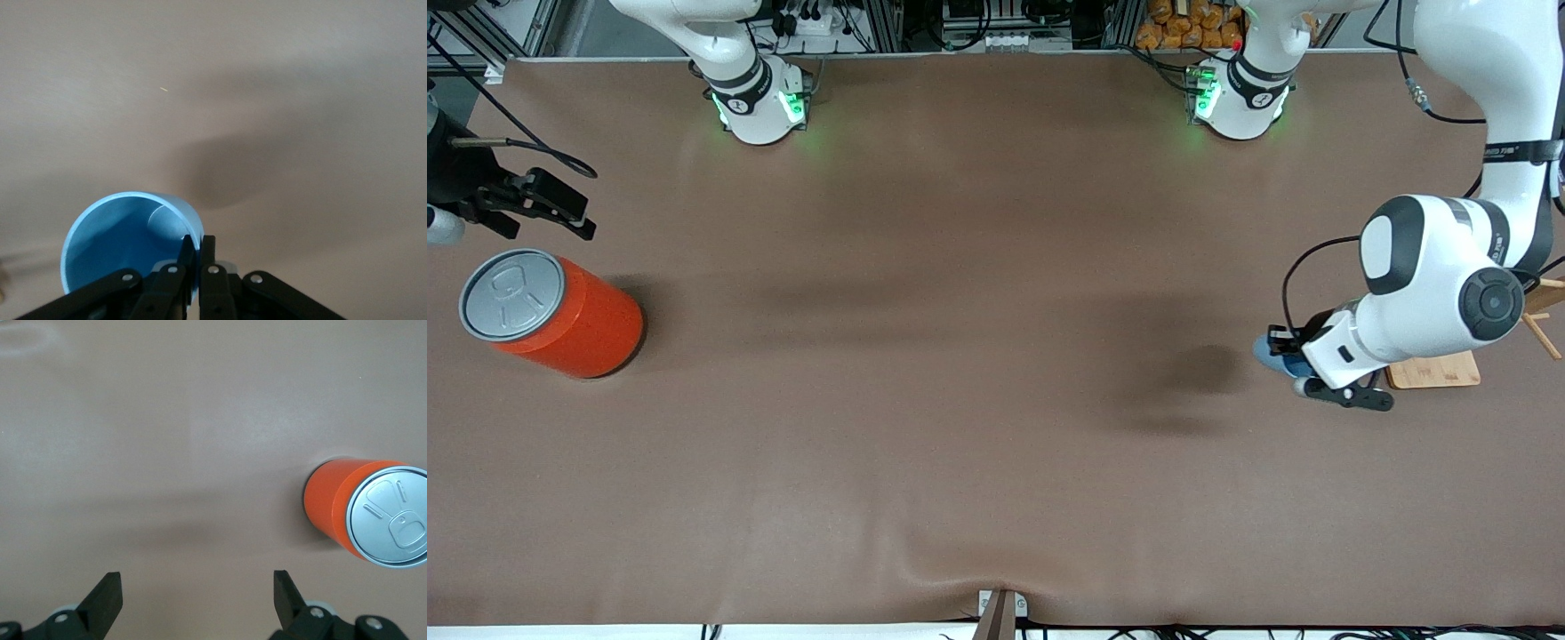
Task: Flip cup
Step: 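Lift and rotate the cup upright with the left gripper, set it down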
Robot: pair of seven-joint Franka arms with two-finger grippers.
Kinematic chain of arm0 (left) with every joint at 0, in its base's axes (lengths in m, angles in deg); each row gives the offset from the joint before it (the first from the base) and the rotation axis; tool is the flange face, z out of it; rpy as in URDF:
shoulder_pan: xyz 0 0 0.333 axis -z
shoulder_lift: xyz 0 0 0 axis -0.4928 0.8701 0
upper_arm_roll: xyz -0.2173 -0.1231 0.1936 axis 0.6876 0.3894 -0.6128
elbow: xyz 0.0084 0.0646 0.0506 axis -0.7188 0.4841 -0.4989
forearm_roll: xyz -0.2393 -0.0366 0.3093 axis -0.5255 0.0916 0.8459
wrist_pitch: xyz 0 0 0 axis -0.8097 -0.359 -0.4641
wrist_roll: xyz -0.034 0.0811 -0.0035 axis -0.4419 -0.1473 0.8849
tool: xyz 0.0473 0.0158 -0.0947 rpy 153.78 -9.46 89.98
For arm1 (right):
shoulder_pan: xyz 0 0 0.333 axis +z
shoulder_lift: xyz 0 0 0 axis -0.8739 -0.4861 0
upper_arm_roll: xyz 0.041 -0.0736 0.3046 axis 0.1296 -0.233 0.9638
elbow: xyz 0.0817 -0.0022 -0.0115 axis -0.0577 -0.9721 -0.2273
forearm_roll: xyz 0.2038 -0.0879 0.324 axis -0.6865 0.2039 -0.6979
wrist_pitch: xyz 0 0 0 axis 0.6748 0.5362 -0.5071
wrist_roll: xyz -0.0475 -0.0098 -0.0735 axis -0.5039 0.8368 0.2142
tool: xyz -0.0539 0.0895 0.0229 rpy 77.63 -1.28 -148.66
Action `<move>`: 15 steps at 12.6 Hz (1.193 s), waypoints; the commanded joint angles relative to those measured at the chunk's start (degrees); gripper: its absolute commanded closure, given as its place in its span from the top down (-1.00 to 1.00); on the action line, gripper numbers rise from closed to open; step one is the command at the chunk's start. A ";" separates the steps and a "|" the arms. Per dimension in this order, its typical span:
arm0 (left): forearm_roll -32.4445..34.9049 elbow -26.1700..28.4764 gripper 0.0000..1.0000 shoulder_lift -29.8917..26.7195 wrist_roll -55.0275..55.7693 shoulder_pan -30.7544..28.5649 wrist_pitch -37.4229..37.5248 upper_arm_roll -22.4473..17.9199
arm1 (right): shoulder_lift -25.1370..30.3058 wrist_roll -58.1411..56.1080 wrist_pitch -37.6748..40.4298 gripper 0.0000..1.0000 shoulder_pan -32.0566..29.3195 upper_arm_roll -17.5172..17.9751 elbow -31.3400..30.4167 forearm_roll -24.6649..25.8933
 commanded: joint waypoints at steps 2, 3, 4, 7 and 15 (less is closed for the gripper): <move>6.60 11.72 -1.00 -4.91 0.82 -1.19 -14.22 0.33 | 0.82 -0.16 0.45 1.00 0.02 0.06 0.76 0.62; 6.79 13.39 -1.00 -4.82 0.91 -2.06 -18.08 0.33 | 0.47 0.01 0.88 1.00 0.19 0.06 1.72 1.14; 6.79 15.58 -1.00 -4.65 0.91 -2.33 -22.21 0.51 | -0.23 0.01 1.93 1.00 0.28 0.06 3.47 1.23; 6.79 18.59 -1.00 -3.42 1.53 -1.99 -28.67 0.51 | -0.67 0.37 3.17 1.00 0.46 0.32 4.19 0.88; 6.79 13.78 1.00 -2.35 0.74 -2.51 -24.22 0.77 | -0.67 -2.27 3.44 1.00 0.37 0.15 4.10 0.35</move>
